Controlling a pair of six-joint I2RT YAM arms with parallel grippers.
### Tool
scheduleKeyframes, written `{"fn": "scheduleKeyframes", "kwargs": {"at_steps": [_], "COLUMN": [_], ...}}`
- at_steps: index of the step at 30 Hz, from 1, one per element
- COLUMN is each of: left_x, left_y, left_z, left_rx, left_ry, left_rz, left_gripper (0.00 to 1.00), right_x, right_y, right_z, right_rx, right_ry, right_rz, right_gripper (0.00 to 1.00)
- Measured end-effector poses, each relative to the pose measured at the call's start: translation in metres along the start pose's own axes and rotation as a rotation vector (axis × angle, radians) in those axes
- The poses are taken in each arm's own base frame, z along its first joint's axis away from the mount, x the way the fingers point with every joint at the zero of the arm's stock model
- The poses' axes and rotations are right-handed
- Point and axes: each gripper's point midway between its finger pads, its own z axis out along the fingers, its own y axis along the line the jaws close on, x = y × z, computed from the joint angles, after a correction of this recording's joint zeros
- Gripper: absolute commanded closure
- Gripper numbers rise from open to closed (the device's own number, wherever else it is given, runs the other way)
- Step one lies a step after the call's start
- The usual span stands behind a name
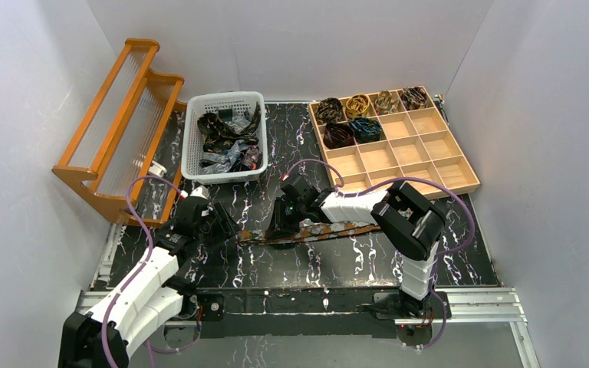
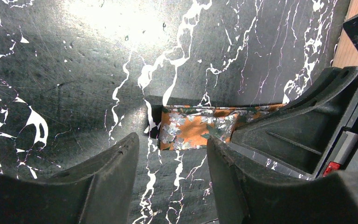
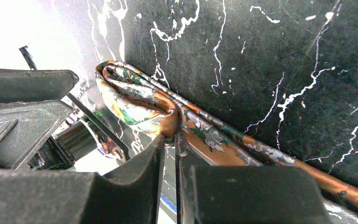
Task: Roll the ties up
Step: Roll the tie at the center of the board.
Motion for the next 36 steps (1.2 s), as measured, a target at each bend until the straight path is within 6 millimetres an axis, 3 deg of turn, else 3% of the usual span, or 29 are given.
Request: {"fn": "scheduleKeyframes", "kwargs": {"at_steps": [8, 16, 19, 25, 30, 36], "left_x": [-0.001, -0.002, -0.003, -0.004, -0.004, -0.001], "left_y": [-0.002, -0.004, -0.005, -0.006, -0.006, -0.003], "left_z": [0.000, -0.001, -0.002, -0.002, -0.003, -0.001], "left_rx": [0.011, 0.017, 0.022, 0.027, 0.030, 0.026], "left_ry": [-0.006, -0.010, -0.016, -0.020, -0.023, -0.019], "left_rz": [-0.003, -0.006, -0.009, -0.016, -0.024, -0.032], "left_gripper": [0.47, 0.47, 0.47, 0.47, 0.47, 0.47], "right_x": [0.000, -0.002, -0.011, -0.032, -0.050, -0.063], "right_y": [0.000, -0.006, 0.002, 0.031, 0.011, -0.022], "right_z": [0.000, -0.006, -0.024, -0.062, -0.073, -0.081], "right_rx": [0.001, 0.040, 0.040, -0.005, 0.118, 0.243], "right_ry": [0.000, -0.025, -0.085, -0.226, -0.310, -0.297], "right_rz": [0.012, -0.027, -0.108, -0.327, -0.412, -0.419], "right_gripper": [0.77, 0.41, 0.29, 0.19, 0.14, 0.19]}}
